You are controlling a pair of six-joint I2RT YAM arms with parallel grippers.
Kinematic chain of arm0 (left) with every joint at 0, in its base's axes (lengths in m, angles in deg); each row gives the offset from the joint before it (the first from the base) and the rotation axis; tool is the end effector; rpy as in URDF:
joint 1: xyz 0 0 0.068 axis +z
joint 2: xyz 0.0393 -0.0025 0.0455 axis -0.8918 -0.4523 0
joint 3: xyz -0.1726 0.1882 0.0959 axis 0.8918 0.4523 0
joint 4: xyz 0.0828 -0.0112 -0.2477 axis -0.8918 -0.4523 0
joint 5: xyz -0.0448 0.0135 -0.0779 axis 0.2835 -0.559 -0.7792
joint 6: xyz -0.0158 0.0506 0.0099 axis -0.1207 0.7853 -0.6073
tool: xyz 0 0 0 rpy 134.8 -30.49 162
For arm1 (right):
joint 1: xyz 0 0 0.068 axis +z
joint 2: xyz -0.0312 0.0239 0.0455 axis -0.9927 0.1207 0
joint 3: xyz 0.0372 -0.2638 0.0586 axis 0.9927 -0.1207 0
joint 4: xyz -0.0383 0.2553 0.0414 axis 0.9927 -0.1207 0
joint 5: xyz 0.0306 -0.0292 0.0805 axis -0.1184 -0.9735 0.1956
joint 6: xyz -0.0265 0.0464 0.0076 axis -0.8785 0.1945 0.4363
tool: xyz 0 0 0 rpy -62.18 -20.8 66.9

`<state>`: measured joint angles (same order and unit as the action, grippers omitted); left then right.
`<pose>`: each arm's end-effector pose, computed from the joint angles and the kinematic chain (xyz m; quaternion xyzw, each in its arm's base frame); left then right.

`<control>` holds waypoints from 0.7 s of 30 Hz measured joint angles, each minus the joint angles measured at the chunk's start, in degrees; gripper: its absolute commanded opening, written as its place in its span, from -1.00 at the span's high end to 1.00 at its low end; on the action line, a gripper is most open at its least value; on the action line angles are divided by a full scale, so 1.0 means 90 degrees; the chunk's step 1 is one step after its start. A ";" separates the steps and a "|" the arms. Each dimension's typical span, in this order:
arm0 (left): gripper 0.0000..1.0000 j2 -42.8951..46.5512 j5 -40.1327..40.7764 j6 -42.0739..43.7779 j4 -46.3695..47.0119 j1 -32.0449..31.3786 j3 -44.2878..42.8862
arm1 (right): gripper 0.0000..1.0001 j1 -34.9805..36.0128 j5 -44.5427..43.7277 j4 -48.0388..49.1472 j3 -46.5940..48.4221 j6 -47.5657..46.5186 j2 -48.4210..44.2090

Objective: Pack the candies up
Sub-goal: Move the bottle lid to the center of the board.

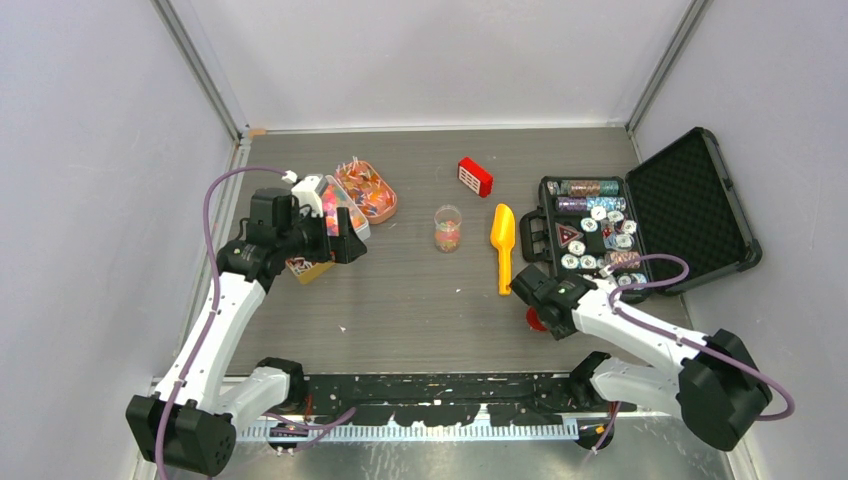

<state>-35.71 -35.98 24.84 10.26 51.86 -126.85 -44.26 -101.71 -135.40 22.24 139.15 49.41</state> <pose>0.1988 -0.0529 0.3187 0.0566 0.8912 -0.2577 0.3690 0.1292 0.0758 0.1689 0.5187 0.7887 -0.0578 0.3250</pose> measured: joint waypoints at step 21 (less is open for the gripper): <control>-1.00 0.0000 0.0002 0.0000 0.0000 0.0000 0.0000 | -0.11 0.0068 0.1163 0.1447 0.0112 -0.1870 0.0714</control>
<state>-35.71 -35.96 24.84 10.26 51.86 -126.85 -43.65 -91.24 -122.38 23.25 122.32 55.84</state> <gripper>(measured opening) 0.996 0.571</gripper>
